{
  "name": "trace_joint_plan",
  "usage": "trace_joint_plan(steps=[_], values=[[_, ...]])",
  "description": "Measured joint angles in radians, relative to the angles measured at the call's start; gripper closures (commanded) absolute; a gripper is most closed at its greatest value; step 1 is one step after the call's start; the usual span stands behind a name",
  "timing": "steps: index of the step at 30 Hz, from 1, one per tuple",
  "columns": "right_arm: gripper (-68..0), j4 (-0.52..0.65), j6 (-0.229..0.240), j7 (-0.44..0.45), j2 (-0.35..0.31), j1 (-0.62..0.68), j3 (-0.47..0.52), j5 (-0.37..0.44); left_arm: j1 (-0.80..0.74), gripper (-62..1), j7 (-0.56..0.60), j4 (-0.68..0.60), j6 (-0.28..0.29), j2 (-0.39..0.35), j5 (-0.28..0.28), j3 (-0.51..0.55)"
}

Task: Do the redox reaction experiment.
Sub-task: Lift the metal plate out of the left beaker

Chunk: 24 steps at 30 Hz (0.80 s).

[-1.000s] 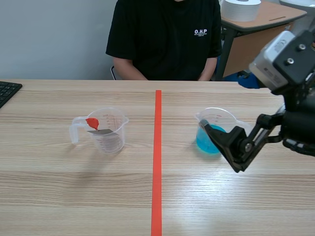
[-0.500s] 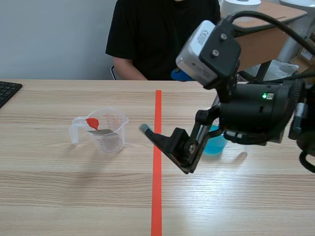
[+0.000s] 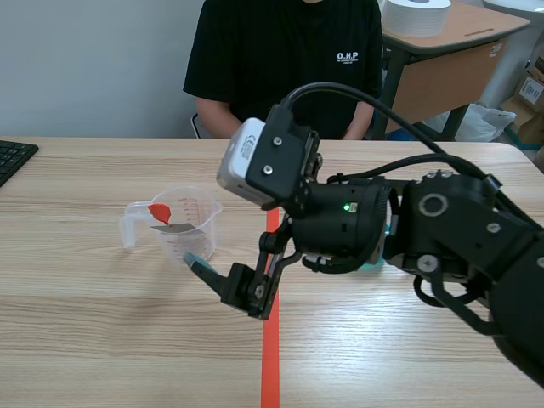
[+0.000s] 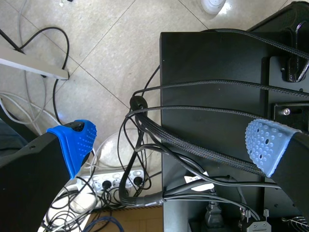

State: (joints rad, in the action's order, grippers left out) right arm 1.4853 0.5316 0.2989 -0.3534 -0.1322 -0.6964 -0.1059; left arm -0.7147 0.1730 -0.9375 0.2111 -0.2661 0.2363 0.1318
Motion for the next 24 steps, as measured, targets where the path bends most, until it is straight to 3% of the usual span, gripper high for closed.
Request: trace_joint_plan(steps=[3,7,13,24], values=[[-67.9,-0.073,-0.055,0.065,0.04,-0.029,-0.036,-0.055,0.0,-62.3,0.0,0.0,0.0,0.0,0.0,0.0],[-67.9,-0.171,-0.094,0.117,0.086,-0.078,-0.075,-0.146,0.0,-62.3,0.0,0.0,0.0,0.0,0.0,0.0],[-67.9,-0.261,-0.1,0.177,0.127,-0.152,-0.114,-0.177,0.0,-62.3,0.0,0.0,0.0,0.0,0.0,0.0],[-67.9,-0.262,-0.106,0.196,0.126,-0.238,-0.131,-0.175,0.0,-62.3,0.0,0.0,0.0,0.0,0.0,0.0]])
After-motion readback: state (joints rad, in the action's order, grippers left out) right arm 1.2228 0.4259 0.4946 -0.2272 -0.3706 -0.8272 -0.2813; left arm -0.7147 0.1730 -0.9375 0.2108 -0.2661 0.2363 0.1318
